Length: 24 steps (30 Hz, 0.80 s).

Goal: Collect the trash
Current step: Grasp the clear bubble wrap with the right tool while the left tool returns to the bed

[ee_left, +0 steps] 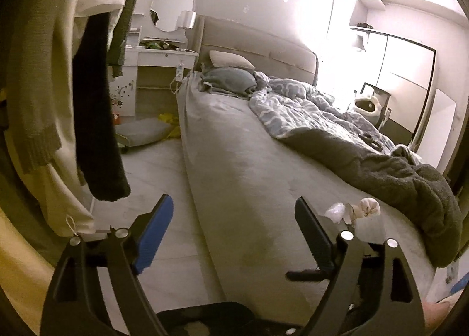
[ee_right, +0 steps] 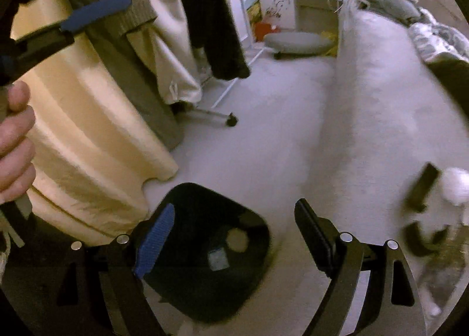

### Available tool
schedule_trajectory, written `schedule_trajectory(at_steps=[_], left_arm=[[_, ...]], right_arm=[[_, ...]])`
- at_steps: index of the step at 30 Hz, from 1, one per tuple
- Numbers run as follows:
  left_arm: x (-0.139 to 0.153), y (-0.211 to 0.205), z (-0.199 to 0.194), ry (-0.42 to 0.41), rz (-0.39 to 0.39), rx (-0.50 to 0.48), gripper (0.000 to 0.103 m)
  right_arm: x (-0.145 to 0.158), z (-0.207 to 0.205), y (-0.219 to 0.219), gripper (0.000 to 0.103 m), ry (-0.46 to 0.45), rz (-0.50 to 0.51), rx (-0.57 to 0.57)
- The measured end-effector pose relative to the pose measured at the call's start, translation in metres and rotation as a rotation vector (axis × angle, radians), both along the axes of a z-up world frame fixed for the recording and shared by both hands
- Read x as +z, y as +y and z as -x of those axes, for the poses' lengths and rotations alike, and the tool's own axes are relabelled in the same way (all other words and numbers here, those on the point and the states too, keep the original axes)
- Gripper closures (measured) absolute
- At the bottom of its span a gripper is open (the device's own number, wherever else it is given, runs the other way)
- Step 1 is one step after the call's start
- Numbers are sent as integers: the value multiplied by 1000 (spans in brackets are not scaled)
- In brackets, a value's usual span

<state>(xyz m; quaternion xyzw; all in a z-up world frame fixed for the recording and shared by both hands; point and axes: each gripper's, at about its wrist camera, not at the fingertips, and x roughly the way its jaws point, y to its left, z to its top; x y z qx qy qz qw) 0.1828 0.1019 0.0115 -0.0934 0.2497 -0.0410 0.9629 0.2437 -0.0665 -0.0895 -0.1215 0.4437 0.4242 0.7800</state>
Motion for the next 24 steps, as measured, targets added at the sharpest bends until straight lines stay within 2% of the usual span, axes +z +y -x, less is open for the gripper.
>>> schedule_trajectory(at_steps=[7,14,24], left_arm=[[-11,-26,-16,36,20,-47,13],[-24,-56,-27,64,3,-97,12],[-42,-98,-41,116,0,-182,12]], right_arm=[[15,-7,-49,18,-98,6,-57],[28,-12,-94,18,-184,18,-130],[26,-23,-148,18,-205,26,-229]])
